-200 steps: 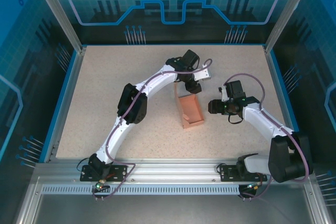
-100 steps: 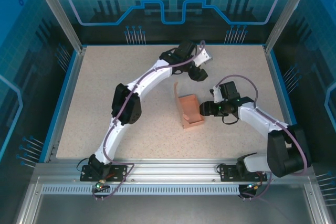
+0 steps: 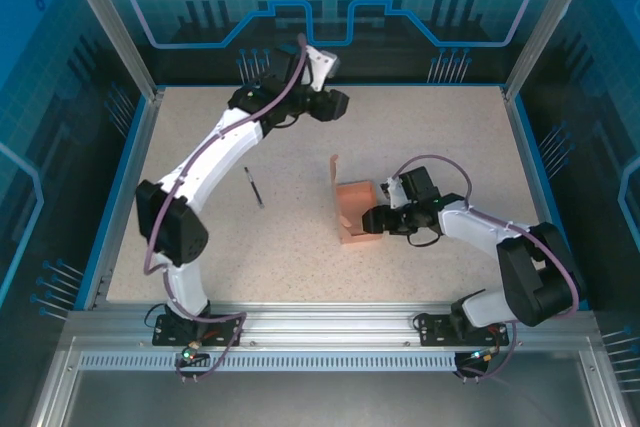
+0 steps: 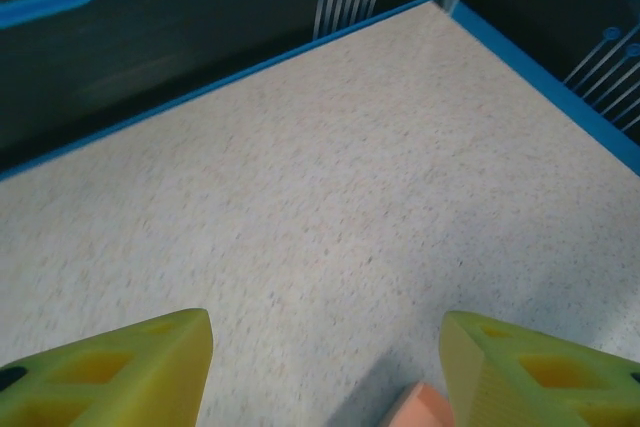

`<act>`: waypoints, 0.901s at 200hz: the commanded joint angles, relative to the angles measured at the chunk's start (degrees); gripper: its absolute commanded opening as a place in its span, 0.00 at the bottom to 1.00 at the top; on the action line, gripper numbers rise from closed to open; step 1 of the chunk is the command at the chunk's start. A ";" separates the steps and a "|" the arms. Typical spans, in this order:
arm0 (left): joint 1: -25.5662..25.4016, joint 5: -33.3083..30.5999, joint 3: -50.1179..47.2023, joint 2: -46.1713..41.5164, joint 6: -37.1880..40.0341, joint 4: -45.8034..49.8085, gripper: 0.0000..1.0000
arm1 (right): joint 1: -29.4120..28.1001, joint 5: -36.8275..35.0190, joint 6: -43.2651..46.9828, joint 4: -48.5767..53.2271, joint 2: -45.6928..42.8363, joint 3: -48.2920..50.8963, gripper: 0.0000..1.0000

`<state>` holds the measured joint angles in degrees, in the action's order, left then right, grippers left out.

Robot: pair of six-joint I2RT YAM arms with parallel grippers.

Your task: Fold the paper box

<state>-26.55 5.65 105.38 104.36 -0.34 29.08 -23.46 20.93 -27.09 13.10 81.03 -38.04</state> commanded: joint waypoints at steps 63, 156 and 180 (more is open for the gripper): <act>6.25 -7.13 -27.05 -19.11 -12.00 -8.40 0.64 | -10.35 -0.28 -4.07 -5.84 3.24 -1.83 0.67; 10.88 -6.61 -39.73 -28.47 -15.48 -10.19 0.65 | -2.53 -18.03 23.76 5.77 1.29 -12.05 0.60; 11.16 -6.63 -41.80 -30.46 -15.80 -10.90 0.65 | -0.81 -18.20 31.13 5.18 6.19 -17.16 0.55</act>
<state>-15.99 -0.69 65.67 76.99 -14.98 20.18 -25.76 4.58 -6.96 17.47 82.78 -51.24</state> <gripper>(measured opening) 0.654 0.571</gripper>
